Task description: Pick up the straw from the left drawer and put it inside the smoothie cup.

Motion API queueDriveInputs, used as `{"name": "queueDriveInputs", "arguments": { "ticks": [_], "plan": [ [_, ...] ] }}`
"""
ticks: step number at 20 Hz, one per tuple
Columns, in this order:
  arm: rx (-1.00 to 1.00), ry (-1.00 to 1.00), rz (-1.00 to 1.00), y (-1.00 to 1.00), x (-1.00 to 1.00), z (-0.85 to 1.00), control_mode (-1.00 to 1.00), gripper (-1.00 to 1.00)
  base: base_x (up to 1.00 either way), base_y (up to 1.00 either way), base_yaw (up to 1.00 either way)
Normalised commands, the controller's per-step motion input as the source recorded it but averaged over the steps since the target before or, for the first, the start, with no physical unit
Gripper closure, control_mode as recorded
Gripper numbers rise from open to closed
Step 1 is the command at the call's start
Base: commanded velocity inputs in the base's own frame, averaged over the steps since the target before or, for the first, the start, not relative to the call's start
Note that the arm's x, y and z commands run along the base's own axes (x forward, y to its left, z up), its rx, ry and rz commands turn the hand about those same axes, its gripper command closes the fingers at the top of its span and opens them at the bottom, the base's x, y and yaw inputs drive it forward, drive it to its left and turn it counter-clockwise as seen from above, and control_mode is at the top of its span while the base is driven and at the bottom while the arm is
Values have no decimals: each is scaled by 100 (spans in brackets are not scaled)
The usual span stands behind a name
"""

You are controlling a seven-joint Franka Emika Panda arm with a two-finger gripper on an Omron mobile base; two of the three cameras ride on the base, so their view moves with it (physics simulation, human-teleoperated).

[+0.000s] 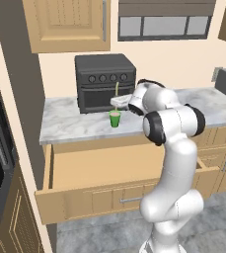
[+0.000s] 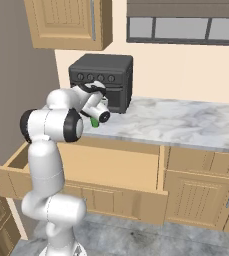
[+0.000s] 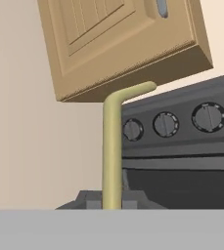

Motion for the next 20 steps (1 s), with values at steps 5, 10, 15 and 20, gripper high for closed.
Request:
{"name": "queueDriveInputs", "arguments": {
  "ticks": [5, 10, 15, 20],
  "plan": [
    [0, 0, 0, -16, 14, -3, -100, 100, 0, 0, 0],
    [0, 0, 0, -11, 16, -10, -100, 100, 0, 0, 0],
    [0, -2, 0, 0, 20, -20, -100, 100, 0, 0, 0],
    [0, -7, 0, 0, 15, -29, -100, 100, 0, 0, 0]
  ]
}}
